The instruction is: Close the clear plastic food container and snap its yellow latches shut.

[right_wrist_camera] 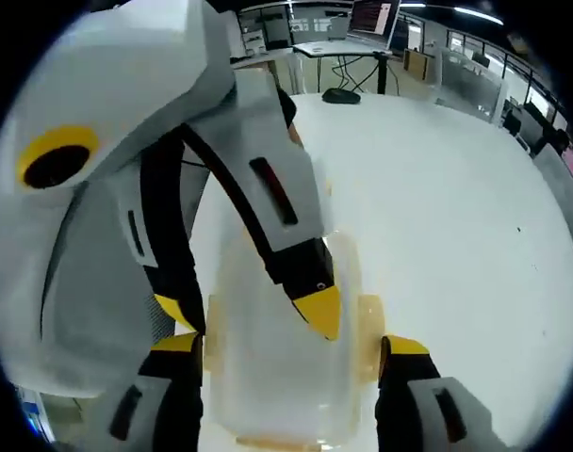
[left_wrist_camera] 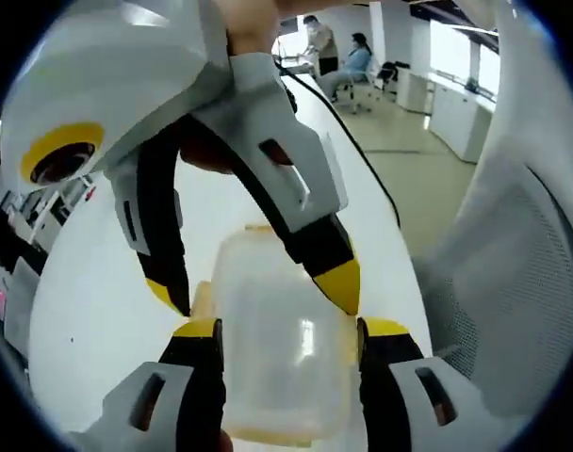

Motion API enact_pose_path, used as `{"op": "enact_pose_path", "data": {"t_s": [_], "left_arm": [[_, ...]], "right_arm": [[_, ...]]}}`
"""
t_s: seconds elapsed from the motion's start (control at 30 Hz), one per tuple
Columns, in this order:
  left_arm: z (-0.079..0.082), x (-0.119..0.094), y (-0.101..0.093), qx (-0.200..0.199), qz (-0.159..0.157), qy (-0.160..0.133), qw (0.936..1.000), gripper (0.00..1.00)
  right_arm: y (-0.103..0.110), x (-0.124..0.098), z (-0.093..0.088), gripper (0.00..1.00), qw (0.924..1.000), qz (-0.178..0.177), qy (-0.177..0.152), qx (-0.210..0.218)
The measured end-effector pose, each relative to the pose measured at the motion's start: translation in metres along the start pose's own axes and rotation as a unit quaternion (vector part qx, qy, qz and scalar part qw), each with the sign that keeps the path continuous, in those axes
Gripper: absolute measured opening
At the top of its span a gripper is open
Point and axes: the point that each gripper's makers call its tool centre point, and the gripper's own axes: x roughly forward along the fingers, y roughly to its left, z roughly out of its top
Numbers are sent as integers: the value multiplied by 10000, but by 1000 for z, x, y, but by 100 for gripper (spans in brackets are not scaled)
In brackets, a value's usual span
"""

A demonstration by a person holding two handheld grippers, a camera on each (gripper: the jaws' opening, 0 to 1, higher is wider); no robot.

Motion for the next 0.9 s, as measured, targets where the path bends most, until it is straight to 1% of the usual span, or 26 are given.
{"op": "enact_pose_path", "data": {"t_s": [0.03,0.07,0.1,0.13,0.17,0.2,0.23,0.33,0.43,0.5,0.7,0.83,0.9], "left_arm": [[0,0,0,-33,0,-13,10000,58],[1,0,-1,-24,14,-31,10000,57],[2,1,-2,19,32,-17,10000,57],[1,2,-2,97,76,27,9999,58],[1,2,-2,141,100,67,9998,58],[0,4,-2,139,116,102,9998,58],[0,5,-2,159,147,109,9997,59],[2,4,-2,116,129,81,9998,57],[1,4,-2,170,75,177,9997,57],[-1,4,-2,365,65,278,9989,56],[-2,7,-3,482,235,496,9973,56],[-2,6,-1,416,171,533,9976,55],[-3,5,-2,487,59,625,9968,55]], "right_arm": [[-3,-1,-4,63,9999,-56,131,-60],[-4,-1,1,62,10000,-32,-9,-27],[-7,-2,4,60,9999,-30,-81,83],[-8,-2,4,59,9999,-17,-50,142],[-7,-2,3,57,10000,-26,18,77],[-10,-3,1,57,9999,-71,106,-93],[-7,-1,3,57,10000,-31,85,-2],[-7,-1,3,56,9998,-28,195,-56],[-6,0,3,56,9994,-19,342,-67],[-6,1,3,57,9991,-23,431,-48],[-6,2,2,56,9975,-52,694,-73],[-7,2,1,56,9971,-31,764,-63],[-6,3,1,56,9972,28,742,-4]]}}
